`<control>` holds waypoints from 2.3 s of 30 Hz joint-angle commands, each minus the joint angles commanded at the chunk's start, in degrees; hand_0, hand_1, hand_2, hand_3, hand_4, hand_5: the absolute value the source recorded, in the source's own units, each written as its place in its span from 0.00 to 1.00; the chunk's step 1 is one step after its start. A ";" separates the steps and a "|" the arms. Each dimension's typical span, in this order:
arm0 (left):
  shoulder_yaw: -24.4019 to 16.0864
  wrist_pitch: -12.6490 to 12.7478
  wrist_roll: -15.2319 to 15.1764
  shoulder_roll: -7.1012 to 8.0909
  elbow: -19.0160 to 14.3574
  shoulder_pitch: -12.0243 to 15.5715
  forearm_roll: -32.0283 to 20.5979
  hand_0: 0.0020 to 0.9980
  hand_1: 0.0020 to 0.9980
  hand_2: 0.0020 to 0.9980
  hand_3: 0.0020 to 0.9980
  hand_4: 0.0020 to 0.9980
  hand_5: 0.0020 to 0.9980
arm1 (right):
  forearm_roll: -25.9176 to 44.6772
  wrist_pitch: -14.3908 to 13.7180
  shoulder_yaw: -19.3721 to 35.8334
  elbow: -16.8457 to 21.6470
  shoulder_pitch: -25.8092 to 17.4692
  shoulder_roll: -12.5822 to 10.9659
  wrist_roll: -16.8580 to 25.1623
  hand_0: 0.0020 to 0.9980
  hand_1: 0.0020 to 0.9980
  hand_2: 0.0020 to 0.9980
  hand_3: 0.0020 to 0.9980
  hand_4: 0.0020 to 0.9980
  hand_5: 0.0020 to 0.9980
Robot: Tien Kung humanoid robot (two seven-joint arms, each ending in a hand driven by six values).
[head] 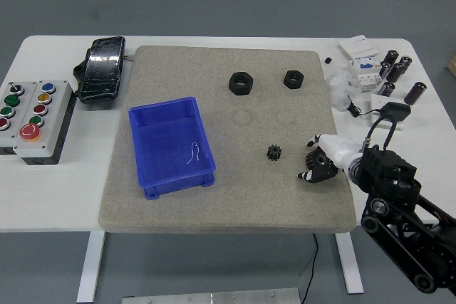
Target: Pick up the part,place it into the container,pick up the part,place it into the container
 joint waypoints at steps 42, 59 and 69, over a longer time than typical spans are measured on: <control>0.16 -0.14 -0.04 -0.34 0.00 -0.46 0.20 0.66 0.59 0.56 0.62 0.66 0.41 | 8.92 -29.44 -18.90 -4.58 17.15 8.50 6.55 0.39 0.57 0.60 0.67 0.33 0.00; -1.15 -0.25 0.79 -0.41 0.00 -0.30 1.58 0.66 0.59 0.55 0.62 0.66 0.42 | 4.02 -27.53 -33.63 -9.66 24.87 13.33 9.39 0.69 0.81 0.78 0.72 0.47 0.24; -1.18 -0.28 0.72 -0.36 0.00 -0.42 1.79 0.66 0.59 0.55 0.62 0.66 0.42 | 1.40 -26.98 -34.53 -9.33 25.06 13.27 8.36 0.69 0.81 0.78 0.73 0.55 0.26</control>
